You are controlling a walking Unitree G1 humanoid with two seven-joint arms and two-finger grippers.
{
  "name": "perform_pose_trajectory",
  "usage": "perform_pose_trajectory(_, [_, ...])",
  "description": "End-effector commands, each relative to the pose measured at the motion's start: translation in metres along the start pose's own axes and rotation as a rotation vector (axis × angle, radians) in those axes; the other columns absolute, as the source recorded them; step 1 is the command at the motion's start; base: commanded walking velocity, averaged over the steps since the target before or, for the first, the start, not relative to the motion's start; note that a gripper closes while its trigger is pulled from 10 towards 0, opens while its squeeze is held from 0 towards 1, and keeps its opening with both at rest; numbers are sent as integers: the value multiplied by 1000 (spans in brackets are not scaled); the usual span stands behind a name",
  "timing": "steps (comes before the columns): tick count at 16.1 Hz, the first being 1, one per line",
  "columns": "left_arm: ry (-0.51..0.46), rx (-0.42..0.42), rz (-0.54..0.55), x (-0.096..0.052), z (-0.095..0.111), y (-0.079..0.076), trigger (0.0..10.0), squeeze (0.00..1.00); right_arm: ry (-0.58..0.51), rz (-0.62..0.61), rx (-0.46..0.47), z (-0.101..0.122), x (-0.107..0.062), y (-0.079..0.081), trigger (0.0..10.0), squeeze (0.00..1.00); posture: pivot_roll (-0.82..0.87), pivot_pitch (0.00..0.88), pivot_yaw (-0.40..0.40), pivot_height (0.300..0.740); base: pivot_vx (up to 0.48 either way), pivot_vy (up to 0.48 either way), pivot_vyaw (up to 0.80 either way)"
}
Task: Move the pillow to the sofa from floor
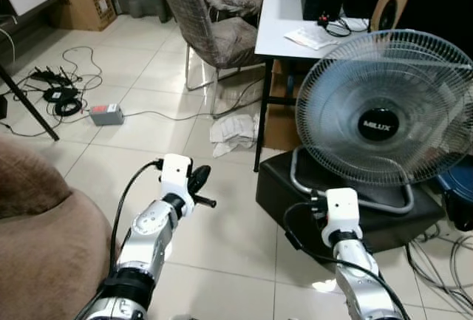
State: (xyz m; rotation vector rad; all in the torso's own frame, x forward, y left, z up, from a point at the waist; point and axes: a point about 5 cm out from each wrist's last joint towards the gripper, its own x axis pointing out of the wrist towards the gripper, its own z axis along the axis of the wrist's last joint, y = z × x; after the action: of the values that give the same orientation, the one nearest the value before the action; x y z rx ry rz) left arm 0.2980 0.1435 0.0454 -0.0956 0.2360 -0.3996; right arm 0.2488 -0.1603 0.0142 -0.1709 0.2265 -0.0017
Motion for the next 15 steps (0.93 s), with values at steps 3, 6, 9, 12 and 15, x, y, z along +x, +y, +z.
perform_pose_trajectory(3, [-7, -15, 3, -2, 0, 2, 10000, 0, 11, -8, 6, -5, -4, -2, 10000, 0, -41, 31, 18, 740, -480, 0, 0])
perform_pose_trajectory(6, [-3, -20, 10, -1, -1, 1, 10000, 0, 20, -9, 7, -6, -5, -2, 10000, 0, -43, 36, 19, 740, -160, 0, 0])
perform_pose_trajectory(9, [4, -18, 10, -1, -3, 1, 10000, 0, 23, -12, 4, -8, -6, -2, 10000, 0, -47, 34, 23, 740, 0, 0, 0])
perform_pose_trajectory(12, [13, -13, 7, -1, -5, 0, 10000, 0, 26, -13, 1, -8, -5, -3, 10000, 0, -49, 29, 24, 740, 0, 0, 0])
perform_pose_trajectory(15, [14, -8, 4, 0, -5, 0, 10000, 0, 7, 42, 25, -4, -5, 2, 10000, 35, -45, 23, 24, 740, 0, 0, 496])
